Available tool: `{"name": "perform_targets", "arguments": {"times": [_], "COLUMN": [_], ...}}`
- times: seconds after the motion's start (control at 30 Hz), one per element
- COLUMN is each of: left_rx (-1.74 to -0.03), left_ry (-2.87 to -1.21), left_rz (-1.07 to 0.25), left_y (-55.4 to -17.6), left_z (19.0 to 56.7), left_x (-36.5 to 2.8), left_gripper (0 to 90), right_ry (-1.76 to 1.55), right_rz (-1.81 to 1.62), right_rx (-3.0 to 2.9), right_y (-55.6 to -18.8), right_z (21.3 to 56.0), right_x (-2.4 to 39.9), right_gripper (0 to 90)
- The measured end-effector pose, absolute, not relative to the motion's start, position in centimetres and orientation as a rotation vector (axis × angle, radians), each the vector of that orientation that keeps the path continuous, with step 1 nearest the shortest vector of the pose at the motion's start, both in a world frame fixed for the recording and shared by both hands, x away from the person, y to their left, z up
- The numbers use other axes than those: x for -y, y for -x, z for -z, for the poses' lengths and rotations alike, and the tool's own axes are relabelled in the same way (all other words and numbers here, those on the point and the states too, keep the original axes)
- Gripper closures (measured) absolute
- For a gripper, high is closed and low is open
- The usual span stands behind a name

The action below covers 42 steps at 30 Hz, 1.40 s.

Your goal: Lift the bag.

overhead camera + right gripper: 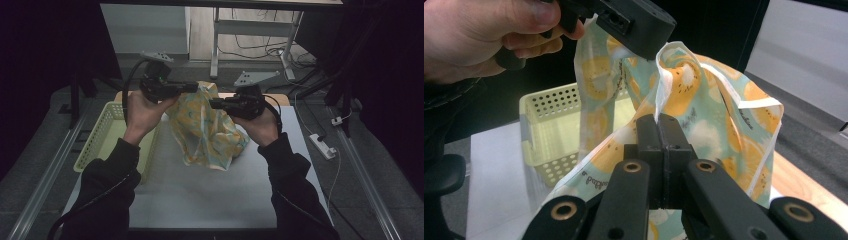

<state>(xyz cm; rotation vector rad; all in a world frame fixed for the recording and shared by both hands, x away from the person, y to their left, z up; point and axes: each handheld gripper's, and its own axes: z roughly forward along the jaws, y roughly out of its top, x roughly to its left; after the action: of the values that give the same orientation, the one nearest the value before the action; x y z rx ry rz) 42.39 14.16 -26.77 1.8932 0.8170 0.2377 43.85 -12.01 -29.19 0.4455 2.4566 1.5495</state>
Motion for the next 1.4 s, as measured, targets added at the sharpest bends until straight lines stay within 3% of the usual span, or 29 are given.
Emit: {"name": "perform_targets", "arguments": {"times": [0.4, 0.6, 1.4], "left_rx": [-0.801, -0.8, -0.837], "left_ry": [-1.82, -1.819, -1.953], "left_rz": [-0.239, -0.205, -0.204], "left_y": [-43.1, -43.8, -46.0], "left_z": [24.9, 25.6, 31.7], "left_x": [-14.6, -14.4, -13.3], "left_gripper": [90.0, 89.8, 88.9], "right_ry": [-0.443, -0.433, -0.59], "right_rz": [-1.578, -1.585, -1.481], "right_rx": [-2.406, -2.398, -2.502], "right_y": [-43.8, -43.7, -46.8], "right_z": [26.7, 26.2, 32.5], "right_x": [11.8, 11.7, 11.5], "right_gripper": [90.0, 90.0, 89.6]}}
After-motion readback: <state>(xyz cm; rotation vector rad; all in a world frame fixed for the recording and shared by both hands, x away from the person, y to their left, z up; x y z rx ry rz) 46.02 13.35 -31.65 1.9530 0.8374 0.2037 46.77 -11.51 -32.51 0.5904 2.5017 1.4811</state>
